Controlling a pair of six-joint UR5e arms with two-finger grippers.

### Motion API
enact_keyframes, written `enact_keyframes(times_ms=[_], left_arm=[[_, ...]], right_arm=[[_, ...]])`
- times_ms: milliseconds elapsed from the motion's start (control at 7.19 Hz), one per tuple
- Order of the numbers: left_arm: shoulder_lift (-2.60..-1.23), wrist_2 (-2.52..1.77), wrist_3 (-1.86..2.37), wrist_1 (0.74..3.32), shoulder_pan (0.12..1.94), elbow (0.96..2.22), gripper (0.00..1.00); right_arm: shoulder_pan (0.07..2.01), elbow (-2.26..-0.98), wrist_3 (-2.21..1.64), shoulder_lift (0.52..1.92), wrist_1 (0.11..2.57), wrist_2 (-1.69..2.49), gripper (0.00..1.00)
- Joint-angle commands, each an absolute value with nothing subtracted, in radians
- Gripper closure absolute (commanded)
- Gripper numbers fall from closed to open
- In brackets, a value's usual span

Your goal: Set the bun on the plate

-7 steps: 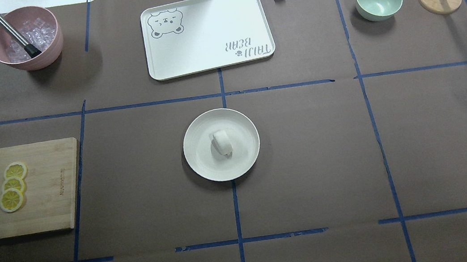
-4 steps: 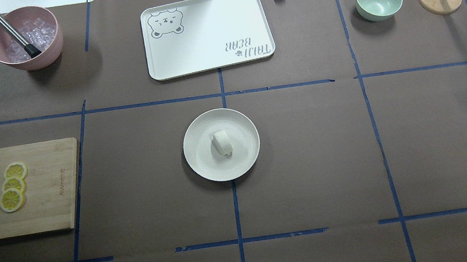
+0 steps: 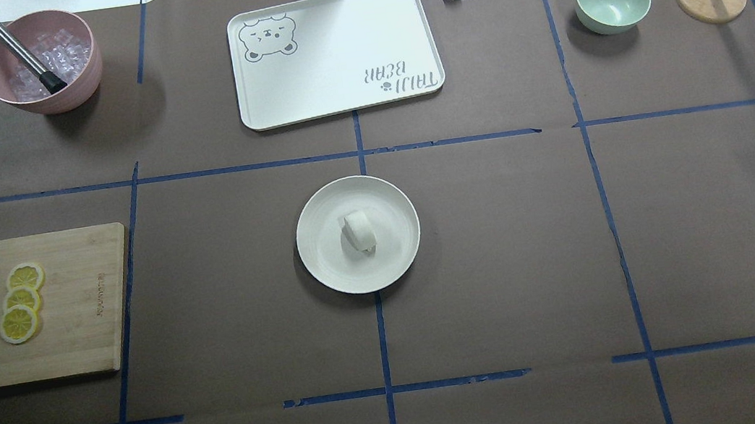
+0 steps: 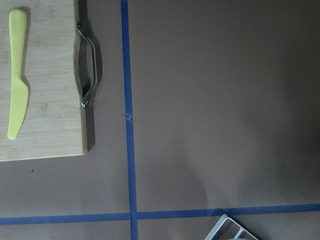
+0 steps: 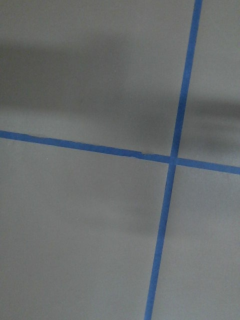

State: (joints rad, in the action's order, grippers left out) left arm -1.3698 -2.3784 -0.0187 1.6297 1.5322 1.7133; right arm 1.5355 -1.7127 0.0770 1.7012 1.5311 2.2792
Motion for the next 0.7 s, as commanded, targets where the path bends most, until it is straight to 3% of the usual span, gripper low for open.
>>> enact_keyframes(times_ms=[0,557], left_arm=[[-1.367,-2.378,-0.017,1.632,1.532,1.698,0.00],[-1.367,-2.379,-0.017,1.632,1.532,1.698,0.00]], right_arm=[[1.536,-1.713,0.077,1.701,1.531,2.281,0.00],[1.536,-1.712,0.078,1.707,1.532,2.283,0.00]])
